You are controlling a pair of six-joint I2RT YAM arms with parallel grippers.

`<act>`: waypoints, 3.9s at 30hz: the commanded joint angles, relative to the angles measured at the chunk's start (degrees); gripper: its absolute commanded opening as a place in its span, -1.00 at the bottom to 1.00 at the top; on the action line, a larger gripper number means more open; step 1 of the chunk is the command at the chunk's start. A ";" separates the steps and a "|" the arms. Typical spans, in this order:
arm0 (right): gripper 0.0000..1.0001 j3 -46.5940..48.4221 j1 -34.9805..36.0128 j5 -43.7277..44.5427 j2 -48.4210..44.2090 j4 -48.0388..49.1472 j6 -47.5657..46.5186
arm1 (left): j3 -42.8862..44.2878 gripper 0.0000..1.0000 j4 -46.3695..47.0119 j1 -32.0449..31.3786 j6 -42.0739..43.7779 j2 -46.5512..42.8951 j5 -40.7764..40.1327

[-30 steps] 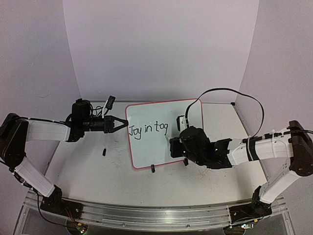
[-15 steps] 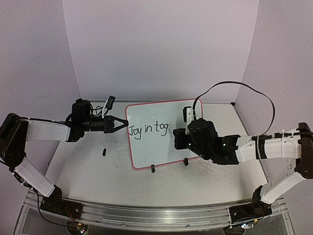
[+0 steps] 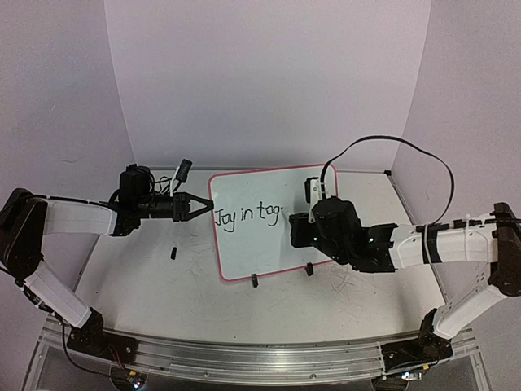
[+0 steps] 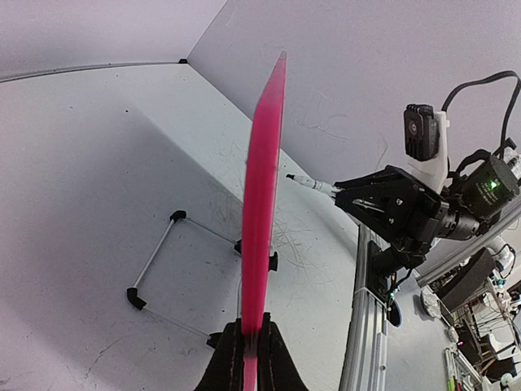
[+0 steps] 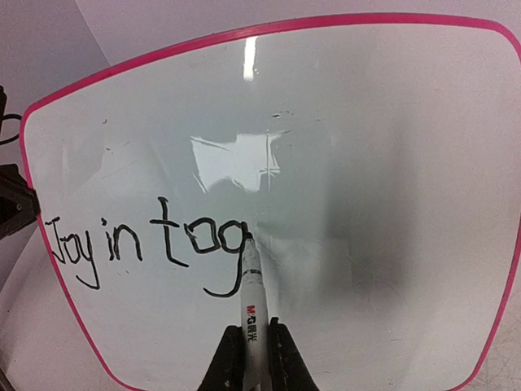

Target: Write a sentence on the whiteboard

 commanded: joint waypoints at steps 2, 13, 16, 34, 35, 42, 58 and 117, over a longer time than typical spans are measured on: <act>-1.00 1.43 -0.47 0.37 1.67 1.66 -0.36 | 2.57 -1.00 1.77 0.15 0.38 -2.15 1.72; -1.00 1.52 -1.03 2.03 2.57 1.63 0.25 | 2.53 -1.00 1.78 0.18 0.38 -2.45 1.76; -1.00 1.01 -1.18 2.57 2.29 0.65 1.12 | 2.49 -1.00 1.74 0.20 0.38 -2.51 1.76; -1.00 2.53 -1.72 3.64 3.16 3.48 -1.64 | 2.59 -1.00 1.69 0.18 0.30 -2.37 1.81; -1.00 2.64 -1.70 3.43 3.34 3.68 -1.92 | 2.59 -1.00 1.69 0.18 0.34 -2.32 1.82; -1.00 3.32 -1.75 1.86 4.47 4.56 -2.90 | 2.67 -1.00 1.67 0.17 0.43 -2.16 1.83; -1.00 -1.47 -1.03 0.46 1.67 1.98 1.52 | 2.95 -1.00 1.60 0.15 0.35 -1.93 1.83; -1.00 -5.09 -2.47 -1.99 -7.02 4.28 -8.35 | 4.50 -1.00 1.16 -1.06 1.23 0.68 -0.34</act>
